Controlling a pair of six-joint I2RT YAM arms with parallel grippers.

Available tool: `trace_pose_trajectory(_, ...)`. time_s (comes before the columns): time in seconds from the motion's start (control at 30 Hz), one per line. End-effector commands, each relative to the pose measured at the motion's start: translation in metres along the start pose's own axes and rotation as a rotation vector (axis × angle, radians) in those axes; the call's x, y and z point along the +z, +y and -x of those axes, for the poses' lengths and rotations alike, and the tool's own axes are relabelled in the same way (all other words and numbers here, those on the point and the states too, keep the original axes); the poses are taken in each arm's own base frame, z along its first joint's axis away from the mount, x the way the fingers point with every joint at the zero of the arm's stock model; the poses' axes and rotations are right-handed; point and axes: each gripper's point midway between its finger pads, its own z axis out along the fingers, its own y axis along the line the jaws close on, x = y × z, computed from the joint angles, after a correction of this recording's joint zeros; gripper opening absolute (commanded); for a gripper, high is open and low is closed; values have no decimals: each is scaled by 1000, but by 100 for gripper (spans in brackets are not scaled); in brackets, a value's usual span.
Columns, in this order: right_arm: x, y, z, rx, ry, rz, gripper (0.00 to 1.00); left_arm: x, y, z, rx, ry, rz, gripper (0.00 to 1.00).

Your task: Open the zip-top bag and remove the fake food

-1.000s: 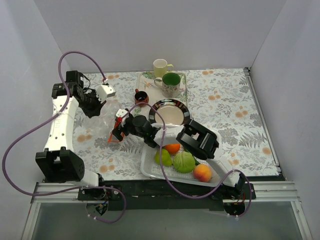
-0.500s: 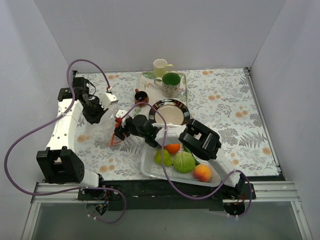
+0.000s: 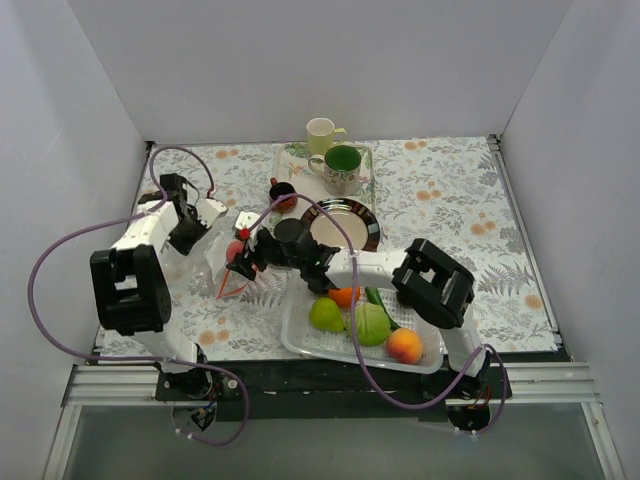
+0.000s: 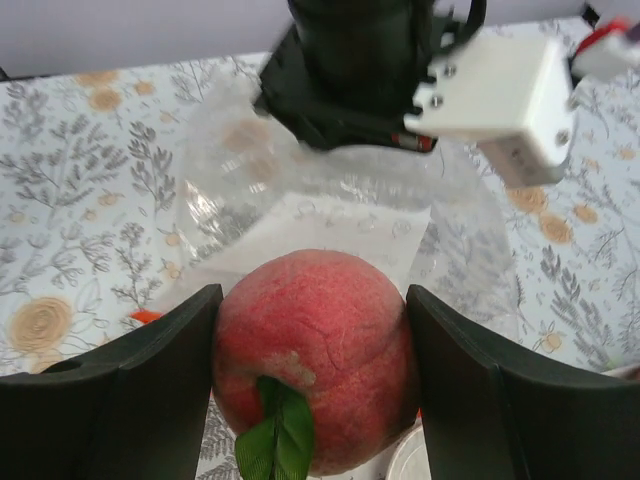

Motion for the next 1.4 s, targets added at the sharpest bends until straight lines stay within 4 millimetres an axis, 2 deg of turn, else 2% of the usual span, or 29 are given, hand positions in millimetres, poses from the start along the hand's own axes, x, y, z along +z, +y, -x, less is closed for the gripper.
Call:
trace_pose_trajectory(0.0, -30, 15, 52, -28, -25, 68, 7, 9, 36, 11, -160, -5, 96, 0)
trace_pose_trajectory(0.03, -42, 13, 60, -34, -22, 53, 6, 7, 41, 15, -174, -17, 105, 0)
trace_pose_trajectory(0.1, -61, 10, 49, -17, 63, 24, 2, 8, 42, 20, -195, -37, 102, 0)
trace_pose_trajectory(0.13, -78, 3, 66, -11, 56, -23, 1, 6, 40, 24, -226, -55, 92, 0)
trace_pose_trajectory(0.17, -91, 0, 54, 3, 100, -50, 1, 4, 38, 31, -235, -81, 71, 0)
trace_pose_trajectory(0.2, -103, -5, 53, 10, 116, -81, 1, 3, 31, 30, -241, -76, 39, 0)
trace_pose_trajectory(0.23, -126, -13, 61, 13, 132, -147, 1, 1, 25, 32, -280, -90, 16, 5)
trace_pose_trajectory(0.3, -154, -18, 42, 30, 200, -220, 1, -1, 10, 36, -300, -115, -49, 6)
trace_pose_trajectory(0.33, -178, -24, 49, 34, 202, -280, 1, -5, 6, 40, -310, -137, -61, 5)
trace_pose_trajectory(0.37, -190, -24, 47, 52, 208, -305, 1, -7, 1, 45, -316, -166, -89, 5)
trace_pose_trajectory(0.4, -204, -22, 23, 63, 259, -325, 1, -5, -4, 45, -320, -175, -101, 4)
trace_pose_trajectory(0.43, -225, -26, 25, 66, 262, -378, 1, -8, -7, 47, -321, -188, -105, 2)
trace_pose_trajectory(0.5, -249, -26, -3, 95, 330, -431, 1, -8, -16, 49, -330, -200, -137, 0)
trace_pose_trajectory(0.53, -265, -31, -3, 101, 328, -486, 1, -8, -20, 50, -332, -203, -151, 0)
trace_pose_trajectory(0.63, -301, -38, -30, 134, 382, -606, 1, -10, -28, 53, -339, -224, -175, 0)
trace_pose_trajectory(0.73, -329, -43, -53, 171, 428, -702, 15, -16, -30, 58, -348, -259, -187, 0)
trace_pose_trajectory(0.8, -343, -50, -63, 187, 444, -764, 25, -21, -31, 61, -351, -275, -193, 0)
trace_pose_trajectory(0.83, -348, -52, -70, 205, 455, -786, 46, -24, -31, 65, -352, -290, -196, 2)
trace_pose_trajectory(0.87, -352, -57, -72, 222, 455, -807, 59, -26, -30, 66, -353, -296, -195, 8)
trace_pose_trajectory(0.9, -354, -58, -72, 231, 452, -812, 77, -27, -31, 66, -358, -294, -200, 19)
trace_pose_trajectory(0.93, -352, -57, -70, 238, 446, -796, 98, -30, -31, 68, -356, -301, -201, 63)
trace_pose_trajectory(0.97, -351, -58, -64, 244, 433, -798, 98, -32, -29, 69, -354, -305, -197, 89)
trace_pose_trajectory(1.0, -349, -58, -60, 249, 426, -793, 98, -35, -28, 70, -353, -309, -192, 98)
trace_pose_trajectory(1.2, -344, -64, -32, 276, 400, -812, 98, -55, -19, 82, -361, -363, -167, 98)
trace_pose_trajectory(1.27, -349, -66, -28, 283, 419, -838, 98, -61, -19, 85, -378, -377, -175, 98)
trace_pose_trajectory(1.3, -348, -68, -17, 293, 403, -840, 98, -66, -18, 89, -377, -386, -179, 98)
trace_pose_trajectory(1.37, -352, -68, -10, 295, 408, -845, 98, -72, -19, 91, -393, -394, -191, 98)
